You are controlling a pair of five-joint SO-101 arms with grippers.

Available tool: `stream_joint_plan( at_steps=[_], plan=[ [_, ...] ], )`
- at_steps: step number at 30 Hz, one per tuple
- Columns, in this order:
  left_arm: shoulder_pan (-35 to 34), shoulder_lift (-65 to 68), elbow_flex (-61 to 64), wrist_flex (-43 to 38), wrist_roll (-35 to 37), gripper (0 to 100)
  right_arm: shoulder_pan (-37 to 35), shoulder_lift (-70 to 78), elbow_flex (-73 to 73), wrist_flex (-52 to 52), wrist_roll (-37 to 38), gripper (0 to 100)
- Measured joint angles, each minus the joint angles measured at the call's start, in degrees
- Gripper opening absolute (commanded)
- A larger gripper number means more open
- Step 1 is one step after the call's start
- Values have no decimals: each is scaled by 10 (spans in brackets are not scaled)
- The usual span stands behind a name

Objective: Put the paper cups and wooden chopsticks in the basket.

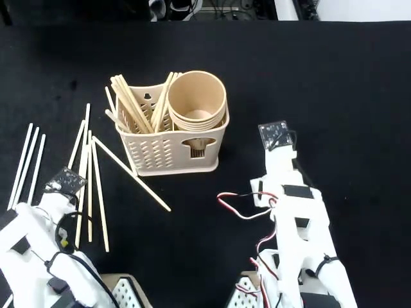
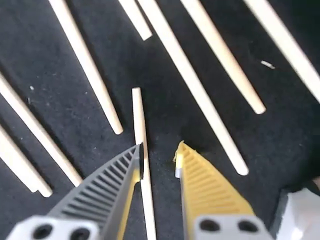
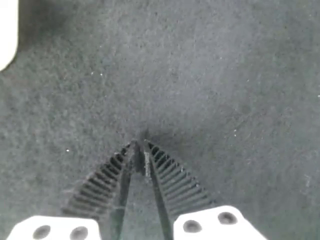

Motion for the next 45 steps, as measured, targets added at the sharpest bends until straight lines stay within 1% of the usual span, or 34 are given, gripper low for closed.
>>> stream_joint_plan(
  at_steps=[10,14,22,26,31,35,40,44,45],
  plan=[
    [-11,0,5,-19,1,128,0,0,0,0,0,12],
    [-11,0,5,-64,60,128,0,0,0,0,0,12],
    [-10,0,7,-55,63,128,0,0,0,0,0,12],
    [10,-3,21,-55,63,127,0,0,0,0,0,12],
    [14,5,30,-55,69,127,0,0,0,0,0,12],
    [19,50,15,-55,74,123,0,0,0,0,0,12],
    [19,160,-44,-51,75,120,0,0,0,0,0,12],
    [19,229,-85,-45,75,23,0,0,0,0,0,12],
    [19,237,-87,-43,75,30,0,0,0,0,0,12]
  ],
)
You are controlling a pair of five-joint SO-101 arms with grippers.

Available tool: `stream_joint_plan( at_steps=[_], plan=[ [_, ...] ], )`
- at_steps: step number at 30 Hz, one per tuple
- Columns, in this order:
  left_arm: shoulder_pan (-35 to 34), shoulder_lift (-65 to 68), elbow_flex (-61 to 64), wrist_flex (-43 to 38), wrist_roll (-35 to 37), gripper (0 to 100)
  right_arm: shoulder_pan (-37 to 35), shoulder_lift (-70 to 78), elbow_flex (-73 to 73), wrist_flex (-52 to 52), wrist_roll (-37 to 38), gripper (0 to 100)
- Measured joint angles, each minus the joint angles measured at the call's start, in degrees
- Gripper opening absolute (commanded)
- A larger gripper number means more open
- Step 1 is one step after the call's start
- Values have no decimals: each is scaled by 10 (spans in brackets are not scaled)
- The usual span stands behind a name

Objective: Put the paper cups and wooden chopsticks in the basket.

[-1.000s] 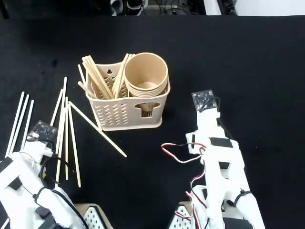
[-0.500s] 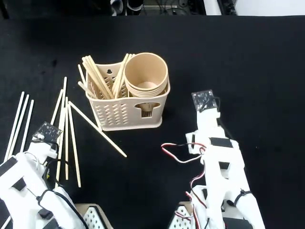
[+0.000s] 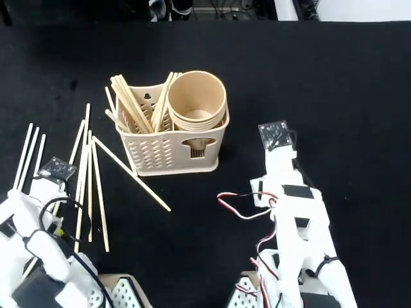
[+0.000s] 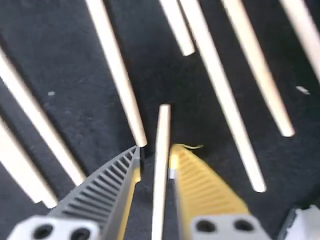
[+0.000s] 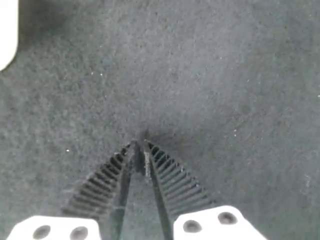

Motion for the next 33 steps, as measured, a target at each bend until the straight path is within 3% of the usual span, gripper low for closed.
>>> stream_joint_plan(
  at_steps=[6,10,17,20,27,33],
  plan=[
    [4,8,-19,31,1,28,0,0,0,0,0,12],
    [6,-26,-73,124,8,29,0,0,0,0,0,12],
    [36,-158,-241,326,112,29,0,0,0,0,0,12],
    [68,-204,-325,351,178,29,0,0,0,0,0,12],
    [162,-279,-503,252,411,29,0,0,0,0,0,12],
    [211,-297,-545,45,692,29,0,0,0,0,0,12]
  ],
)
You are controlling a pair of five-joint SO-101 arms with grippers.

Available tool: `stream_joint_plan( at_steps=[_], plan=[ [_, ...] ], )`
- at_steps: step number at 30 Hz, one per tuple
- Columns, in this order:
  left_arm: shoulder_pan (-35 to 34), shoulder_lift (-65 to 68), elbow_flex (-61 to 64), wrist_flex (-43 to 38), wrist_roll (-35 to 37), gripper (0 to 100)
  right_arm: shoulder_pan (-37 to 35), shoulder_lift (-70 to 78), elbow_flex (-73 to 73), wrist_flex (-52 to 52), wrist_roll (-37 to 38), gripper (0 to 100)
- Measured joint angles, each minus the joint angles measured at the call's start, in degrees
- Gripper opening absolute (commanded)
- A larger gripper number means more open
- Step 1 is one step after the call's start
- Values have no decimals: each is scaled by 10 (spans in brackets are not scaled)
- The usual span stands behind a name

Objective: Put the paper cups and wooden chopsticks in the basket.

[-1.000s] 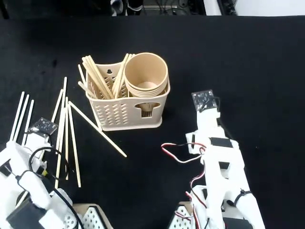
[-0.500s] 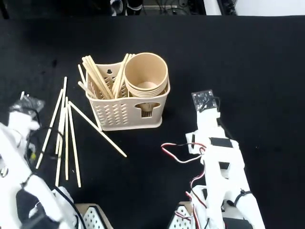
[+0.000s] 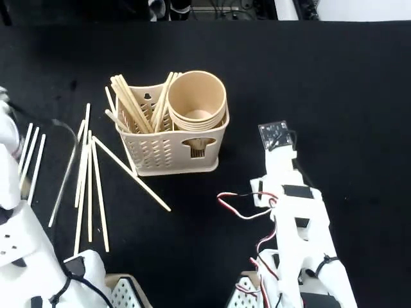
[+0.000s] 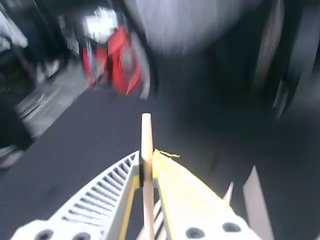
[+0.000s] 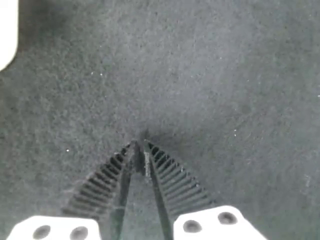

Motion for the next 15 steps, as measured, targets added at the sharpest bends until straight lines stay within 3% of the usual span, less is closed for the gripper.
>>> stream_joint_plan(
  at_steps=[3,5,8,15],
  plan=[
    [35,-1,-1,-118,134,29,0,0,0,0,0,12],
    [67,-3,-1,-190,171,29,0,0,0,0,0,12],
    [138,-5,-2,-255,189,29,0,0,0,0,0,12],
    [242,-6,23,-280,195,29,0,0,0,0,0,12]
  ],
)
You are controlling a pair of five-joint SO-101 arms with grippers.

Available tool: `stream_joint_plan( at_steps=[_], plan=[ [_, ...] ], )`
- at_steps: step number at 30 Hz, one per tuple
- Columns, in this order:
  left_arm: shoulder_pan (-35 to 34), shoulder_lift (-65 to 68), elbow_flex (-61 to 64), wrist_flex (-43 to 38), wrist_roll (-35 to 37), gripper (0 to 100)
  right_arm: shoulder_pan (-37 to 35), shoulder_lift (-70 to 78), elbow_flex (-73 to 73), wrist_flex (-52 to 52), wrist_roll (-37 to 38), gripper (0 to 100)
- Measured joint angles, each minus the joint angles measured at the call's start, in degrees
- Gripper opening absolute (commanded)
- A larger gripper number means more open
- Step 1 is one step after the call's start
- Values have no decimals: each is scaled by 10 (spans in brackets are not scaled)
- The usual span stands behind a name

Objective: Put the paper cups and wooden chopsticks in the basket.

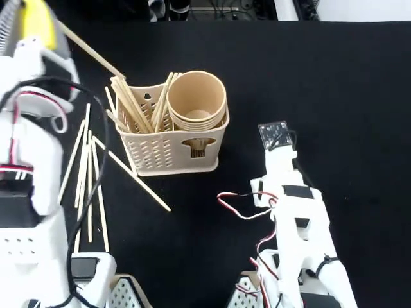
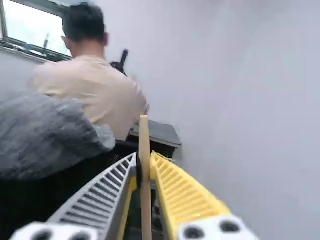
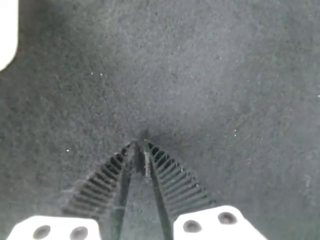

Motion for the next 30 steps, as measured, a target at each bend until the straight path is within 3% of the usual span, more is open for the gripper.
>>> stream_joint_plan(
  at_steps=[13,15,18,22,26,30],
  plan=[
    [20,0,163,-1,0,30,0,0,0,0,0,12],
    [20,0,181,-1,0,75,0,0,0,0,0,12],
    [20,0,204,-1,0,239,0,0,0,0,0,12],
    [46,0,210,10,-1,234,0,0,0,0,0,12],
    [63,1,170,83,-50,231,0,0,0,0,0,12],
    [47,5,60,226,-91,234,0,0,0,0,0,12]
  ],
)
